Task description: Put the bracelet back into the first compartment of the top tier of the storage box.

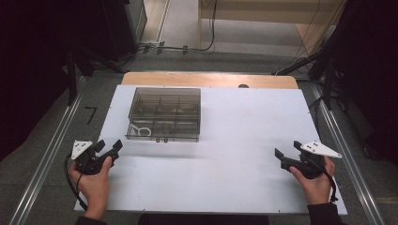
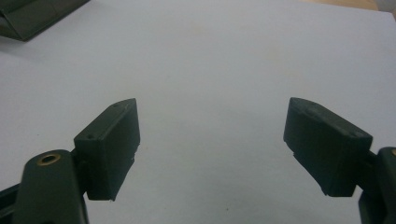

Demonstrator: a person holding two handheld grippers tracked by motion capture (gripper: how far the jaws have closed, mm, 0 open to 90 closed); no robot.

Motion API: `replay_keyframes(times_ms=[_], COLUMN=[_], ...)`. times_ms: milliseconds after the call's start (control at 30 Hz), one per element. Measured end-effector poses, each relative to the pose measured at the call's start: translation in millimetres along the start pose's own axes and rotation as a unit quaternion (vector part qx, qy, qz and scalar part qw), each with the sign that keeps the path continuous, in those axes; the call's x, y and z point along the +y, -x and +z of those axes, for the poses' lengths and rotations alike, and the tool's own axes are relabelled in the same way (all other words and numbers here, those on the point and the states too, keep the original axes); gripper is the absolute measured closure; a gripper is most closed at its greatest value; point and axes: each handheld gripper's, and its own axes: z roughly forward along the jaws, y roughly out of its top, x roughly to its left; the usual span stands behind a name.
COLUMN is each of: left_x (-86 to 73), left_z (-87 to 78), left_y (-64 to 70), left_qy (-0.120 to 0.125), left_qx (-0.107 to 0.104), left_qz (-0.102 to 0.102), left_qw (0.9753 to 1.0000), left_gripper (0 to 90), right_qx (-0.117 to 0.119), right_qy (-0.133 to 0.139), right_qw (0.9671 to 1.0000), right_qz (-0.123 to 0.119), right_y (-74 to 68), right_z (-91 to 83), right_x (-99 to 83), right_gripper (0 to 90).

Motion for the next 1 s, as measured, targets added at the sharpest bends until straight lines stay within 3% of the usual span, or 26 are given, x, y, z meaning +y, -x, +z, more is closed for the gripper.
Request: replay_keyframes(times_ms=[1000], left_x=[0.7], left_z=[-0.1], left_y=[0.5], left_qy=[0.002], left_qx=[-0.001], left_qz=[-0.003], left_qw=[1.0000], left_gripper=[29.1], right_qx=[-0.031], right_qy=[0.003], right_qw=[0.9990], right_qz=[0.033], right_y=[21.4], right_z=[-25.1], right_x=[-17.1], right_gripper=[17.0])
